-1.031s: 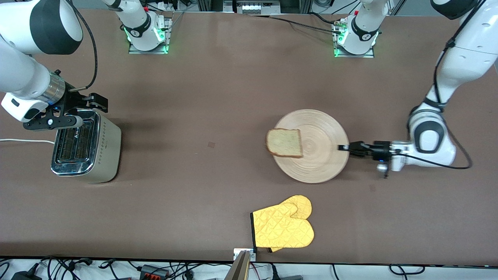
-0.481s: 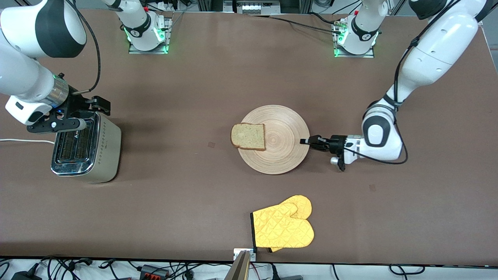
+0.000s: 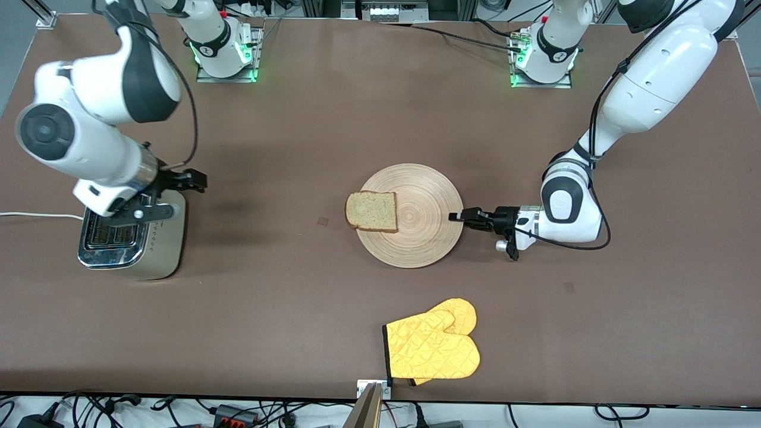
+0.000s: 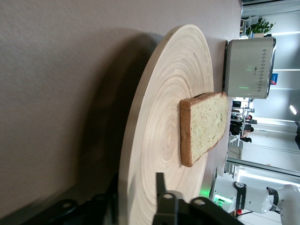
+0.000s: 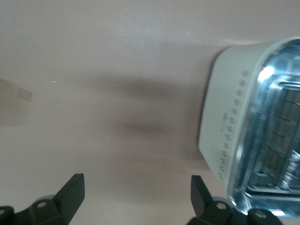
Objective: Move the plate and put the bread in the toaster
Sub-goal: 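Slide the plate toward the toaster with the left gripper while the right gripper approaches, then grasp the bread slice with the right gripper while the left gripper withdraws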
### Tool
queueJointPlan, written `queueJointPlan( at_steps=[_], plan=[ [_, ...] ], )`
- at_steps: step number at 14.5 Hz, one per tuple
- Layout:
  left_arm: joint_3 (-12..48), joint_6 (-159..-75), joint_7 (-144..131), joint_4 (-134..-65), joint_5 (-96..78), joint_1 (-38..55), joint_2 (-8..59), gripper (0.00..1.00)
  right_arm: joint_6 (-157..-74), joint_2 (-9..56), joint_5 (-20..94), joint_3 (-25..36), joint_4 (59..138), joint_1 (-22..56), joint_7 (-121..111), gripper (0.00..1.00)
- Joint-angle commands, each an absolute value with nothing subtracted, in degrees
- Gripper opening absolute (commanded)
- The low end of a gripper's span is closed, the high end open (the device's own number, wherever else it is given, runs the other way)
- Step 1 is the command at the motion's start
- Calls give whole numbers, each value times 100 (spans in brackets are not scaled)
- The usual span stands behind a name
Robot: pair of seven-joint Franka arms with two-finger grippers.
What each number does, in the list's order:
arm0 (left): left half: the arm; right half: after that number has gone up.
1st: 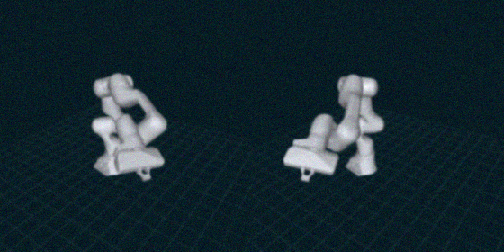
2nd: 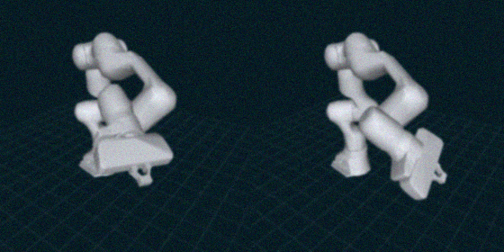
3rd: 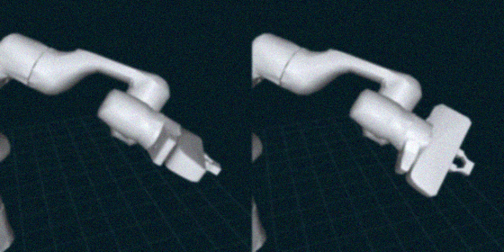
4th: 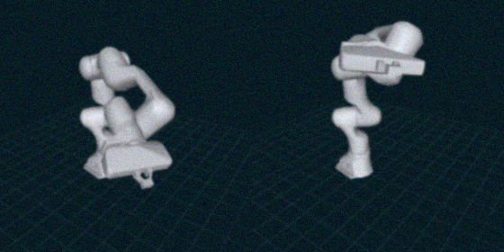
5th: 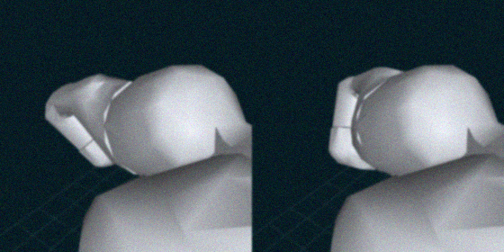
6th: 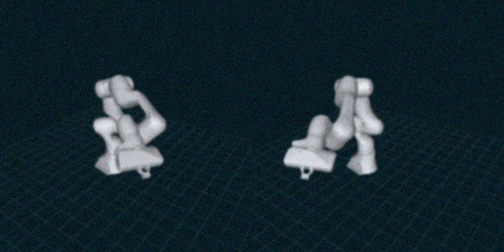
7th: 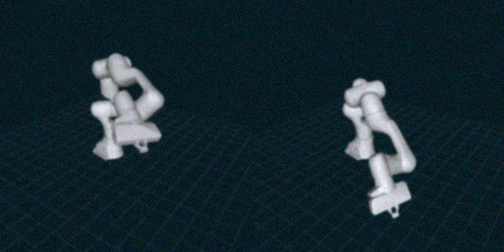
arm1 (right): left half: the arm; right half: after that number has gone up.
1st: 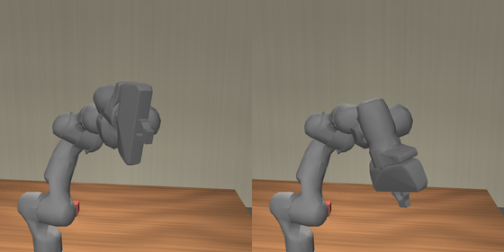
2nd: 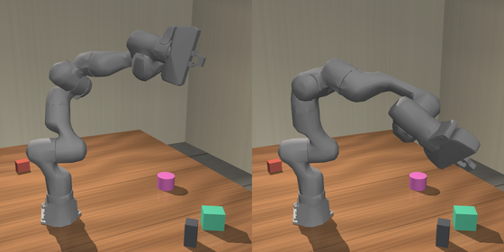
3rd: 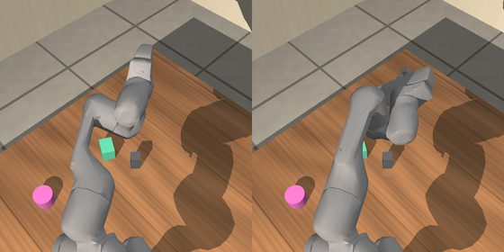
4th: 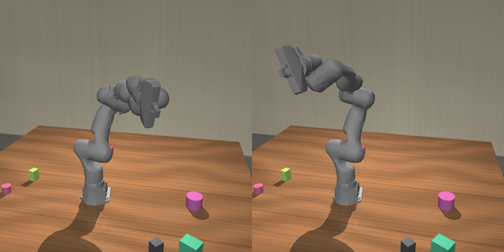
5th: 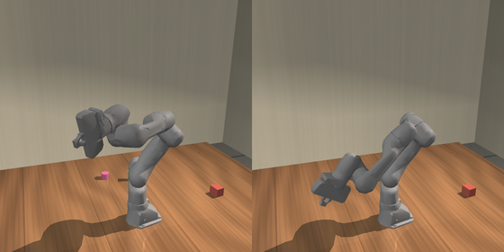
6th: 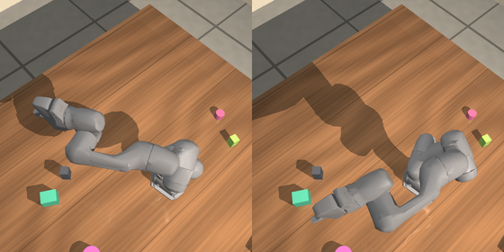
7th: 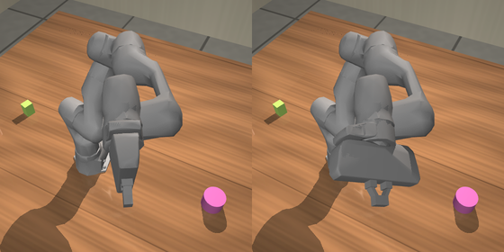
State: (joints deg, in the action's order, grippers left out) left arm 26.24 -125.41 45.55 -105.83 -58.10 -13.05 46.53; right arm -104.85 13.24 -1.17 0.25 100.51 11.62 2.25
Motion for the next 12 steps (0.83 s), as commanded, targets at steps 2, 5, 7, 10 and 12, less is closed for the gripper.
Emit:
queueJointPlan(
  at_steps=[2,5,7,10,12],
  plan=[
    [2584,-11990,4676,-10521,-5583,-1783,4378,100,-10809,1730,787,62,10028,1476,308,100],
    [2593,-11595,4597,-10231,-4468,-2231,4219,100,-11117,2003,1212,62,9984,1696,421,100],
    [2549,-11130,4405,-9732,-3879,-2338,4210,100,-11197,2170,1632,53,9984,1783,623,100],
    [2592,-10506,3265,-8801,-2125,-2329,4192,100,-11477,2372,2249,62,9984,2030,974,100],
    [2654,-9961,2578,-8246,-1164,-2277,4184,100,-11820,2583,2530,53,9984,2266,984,100]
  ],
)
